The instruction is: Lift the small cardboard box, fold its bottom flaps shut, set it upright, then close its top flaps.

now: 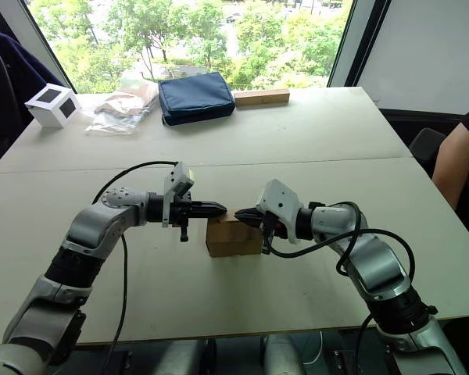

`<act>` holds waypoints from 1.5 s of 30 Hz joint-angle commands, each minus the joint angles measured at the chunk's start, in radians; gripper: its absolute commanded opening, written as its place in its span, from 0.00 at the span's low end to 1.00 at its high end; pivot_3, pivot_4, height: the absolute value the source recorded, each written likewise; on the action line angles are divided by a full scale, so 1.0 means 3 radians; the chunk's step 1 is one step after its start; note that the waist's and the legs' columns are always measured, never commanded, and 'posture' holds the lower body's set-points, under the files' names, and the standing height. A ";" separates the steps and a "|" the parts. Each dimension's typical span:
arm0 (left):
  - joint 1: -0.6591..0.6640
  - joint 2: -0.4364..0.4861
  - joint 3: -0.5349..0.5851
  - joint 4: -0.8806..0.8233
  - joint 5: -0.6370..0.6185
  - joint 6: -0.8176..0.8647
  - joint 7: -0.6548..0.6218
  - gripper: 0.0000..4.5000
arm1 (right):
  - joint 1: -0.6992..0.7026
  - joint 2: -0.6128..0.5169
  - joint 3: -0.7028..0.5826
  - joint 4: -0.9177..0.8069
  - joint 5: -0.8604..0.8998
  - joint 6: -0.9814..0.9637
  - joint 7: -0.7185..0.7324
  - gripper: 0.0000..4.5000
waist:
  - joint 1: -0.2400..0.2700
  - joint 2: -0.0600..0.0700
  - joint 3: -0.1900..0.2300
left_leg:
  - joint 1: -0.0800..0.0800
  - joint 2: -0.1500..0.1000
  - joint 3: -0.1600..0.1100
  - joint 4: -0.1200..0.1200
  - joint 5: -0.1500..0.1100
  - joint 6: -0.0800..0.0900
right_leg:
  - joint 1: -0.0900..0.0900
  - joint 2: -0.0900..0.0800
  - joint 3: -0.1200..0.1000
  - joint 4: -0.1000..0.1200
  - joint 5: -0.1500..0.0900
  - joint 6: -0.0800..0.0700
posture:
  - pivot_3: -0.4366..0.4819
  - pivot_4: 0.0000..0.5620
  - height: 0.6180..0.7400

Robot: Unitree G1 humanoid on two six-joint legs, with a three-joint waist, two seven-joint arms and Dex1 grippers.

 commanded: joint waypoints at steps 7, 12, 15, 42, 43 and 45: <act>-0.0027 0.0077 0.0152 -0.0329 -0.0152 0.0147 0.0043 0.01 | -0.0067 0.0013 0.0052 0.0109 -0.0092 -0.0136 -0.0097 0.00 | 0.0001 0.0000 0.0000 | 0.0000 0.0000 0.0001 -0.0001 0.0000 0.0000 | -0.0001 0.0000 0.0000 0.0000 0.0000 0.0000 | 0.48 0.27 0.98; 0.0045 0.0066 0.0022 -0.0401 -0.0074 0.0094 0.0057 0.01 | -0.0041 -0.0008 0.0147 0.0111 -0.0133 -0.0180 -0.0067 0.00 | 0.0000 0.0000 0.0000 | 0.0000 0.0000 0.0001 -0.0001 0.0000 0.0000 | 0.0000 0.0000 0.0000 0.0000 0.0000 0.0000 | 0.48 0.27 0.98; 0.0089 0.0062 -0.0064 -0.0411 -0.0005 0.0040 0.0055 0.01 | -0.0007 -0.0024 0.0205 0.0093 -0.0167 -0.0188 -0.0042 0.00 | 0.0000 0.0000 0.0000 | 0.0000 0.0000 0.0001 0.0000 0.0000 0.0000 | -0.0001 0.0000 0.0000 0.0000 0.0000 0.0000 | 0.48 0.27 0.98; 0.0630 0.0142 0.0498 -0.1048 -0.0218 0.0196 0.0606 0.01 | 0.0081 0.0108 -0.0473 0.0050 0.0400 -0.0010 -0.0094 0.00 | 0.0000 0.0000 0.0000 | 0.0000 0.0001 0.0000 -0.0002 0.0000 0.0000 | 0.0000 -0.0004 0.0001 -0.0002 0.0000 0.0000 | 0.48 0.27 0.98; 0.0725 0.0176 0.0629 -0.1149 -0.0352 0.0353 0.0650 0.01 | 0.0122 0.0107 -0.0609 0.0014 0.0534 0.0075 -0.0112 0.00 | -0.0001 0.0000 0.0000 | 0.0000 0.0002 0.0000 -0.0003 0.0000 0.0000 | 0.0000 -0.0004 0.0001 -0.0002 0.0000 0.0000 | 0.48 0.27 0.98; 0.0892 0.0208 0.0881 -0.1317 -0.0613 0.0595 0.0741 0.01 | 0.0245 0.0085 -0.0840 -0.0094 0.0790 0.0252 -0.0136 0.00 | 0.0000 0.0000 0.0000 | 0.0000 0.0003 -0.0001 -0.0004 0.0000 0.0000 | 0.0000 -0.0007 0.0005 -0.0003 0.0000 0.0000 | 0.48 0.27 0.98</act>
